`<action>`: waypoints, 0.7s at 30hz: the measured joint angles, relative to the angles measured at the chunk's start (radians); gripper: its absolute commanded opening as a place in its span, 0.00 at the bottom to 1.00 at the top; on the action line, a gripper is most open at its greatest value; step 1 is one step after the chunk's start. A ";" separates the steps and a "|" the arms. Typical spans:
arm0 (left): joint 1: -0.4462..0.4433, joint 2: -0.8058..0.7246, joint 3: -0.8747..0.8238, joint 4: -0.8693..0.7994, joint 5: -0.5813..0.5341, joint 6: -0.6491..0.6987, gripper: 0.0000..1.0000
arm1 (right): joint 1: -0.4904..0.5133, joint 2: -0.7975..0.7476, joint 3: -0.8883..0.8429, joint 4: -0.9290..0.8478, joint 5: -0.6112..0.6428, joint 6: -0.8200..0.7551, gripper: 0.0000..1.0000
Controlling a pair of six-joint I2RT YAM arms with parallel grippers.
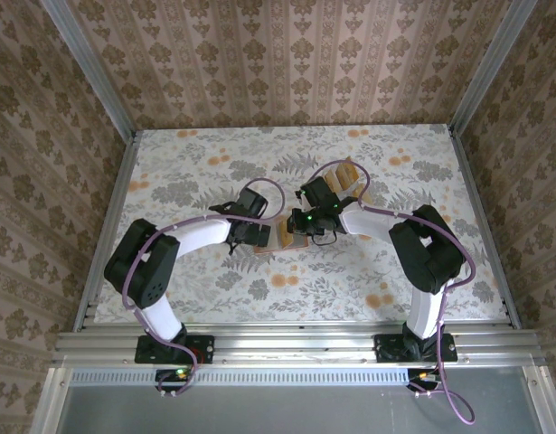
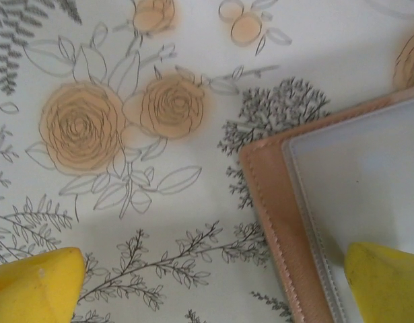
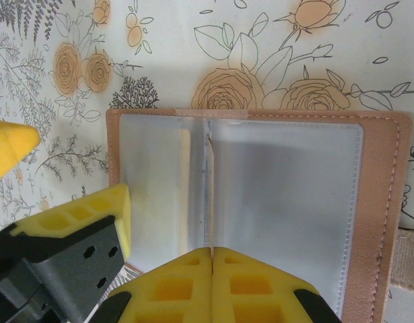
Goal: Put the credit cards into the card holder
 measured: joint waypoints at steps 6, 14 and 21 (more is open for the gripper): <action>0.000 -0.005 -0.017 0.031 -0.003 0.000 1.00 | -0.002 0.000 0.000 0.000 0.000 0.000 0.00; -0.001 -0.018 -0.034 0.041 -0.016 -0.005 1.00 | -0.013 0.000 -0.004 0.013 -0.002 0.006 0.00; -0.001 -0.019 -0.035 0.040 -0.024 -0.008 1.00 | -0.037 0.000 -0.026 0.069 -0.034 0.026 0.00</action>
